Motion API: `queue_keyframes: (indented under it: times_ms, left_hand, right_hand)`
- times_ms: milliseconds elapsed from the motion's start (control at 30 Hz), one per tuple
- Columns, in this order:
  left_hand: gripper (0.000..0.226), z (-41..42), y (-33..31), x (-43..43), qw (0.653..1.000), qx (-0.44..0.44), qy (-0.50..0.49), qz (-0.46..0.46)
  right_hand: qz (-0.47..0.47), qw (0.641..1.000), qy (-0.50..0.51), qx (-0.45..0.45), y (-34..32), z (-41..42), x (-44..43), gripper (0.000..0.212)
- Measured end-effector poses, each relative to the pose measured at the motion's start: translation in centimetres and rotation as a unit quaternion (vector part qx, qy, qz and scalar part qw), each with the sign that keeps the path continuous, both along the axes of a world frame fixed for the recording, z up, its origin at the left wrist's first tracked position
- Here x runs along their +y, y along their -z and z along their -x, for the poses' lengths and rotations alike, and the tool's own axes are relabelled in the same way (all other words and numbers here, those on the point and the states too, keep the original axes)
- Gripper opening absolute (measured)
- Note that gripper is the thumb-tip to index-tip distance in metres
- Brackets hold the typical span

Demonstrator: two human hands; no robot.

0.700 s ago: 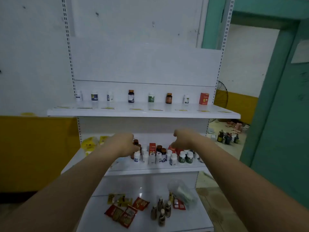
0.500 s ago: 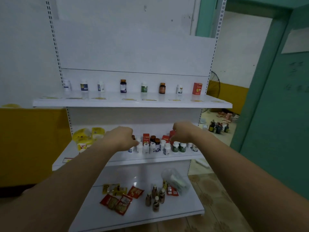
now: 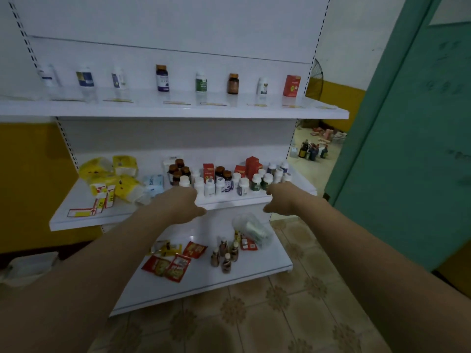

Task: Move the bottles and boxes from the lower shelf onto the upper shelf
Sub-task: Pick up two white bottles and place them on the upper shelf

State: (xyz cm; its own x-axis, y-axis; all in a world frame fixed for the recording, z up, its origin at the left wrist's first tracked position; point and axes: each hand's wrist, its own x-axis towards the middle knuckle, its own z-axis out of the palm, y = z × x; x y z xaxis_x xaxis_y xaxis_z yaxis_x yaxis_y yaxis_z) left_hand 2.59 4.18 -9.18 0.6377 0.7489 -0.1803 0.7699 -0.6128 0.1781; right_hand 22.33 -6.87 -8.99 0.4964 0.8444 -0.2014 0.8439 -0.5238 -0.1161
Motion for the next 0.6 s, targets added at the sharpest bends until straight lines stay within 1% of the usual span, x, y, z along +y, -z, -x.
queue_keyframes:
  times_ms: [267,600]
  left_hand:
    - [0.049,-3.6,4.5,6.7,0.999,0.018,-0.017,0.044]
    - [0.052,-13.3,9.6,18.5,0.995,0.025,-0.047,0.081]
  right_hand:
    - [0.045,0.999,-0.002,0.019,3.7,-4.0,5.7,0.049]
    - [0.057,0.996,-0.059,0.048,8.8,-13.6,20.1,0.049]
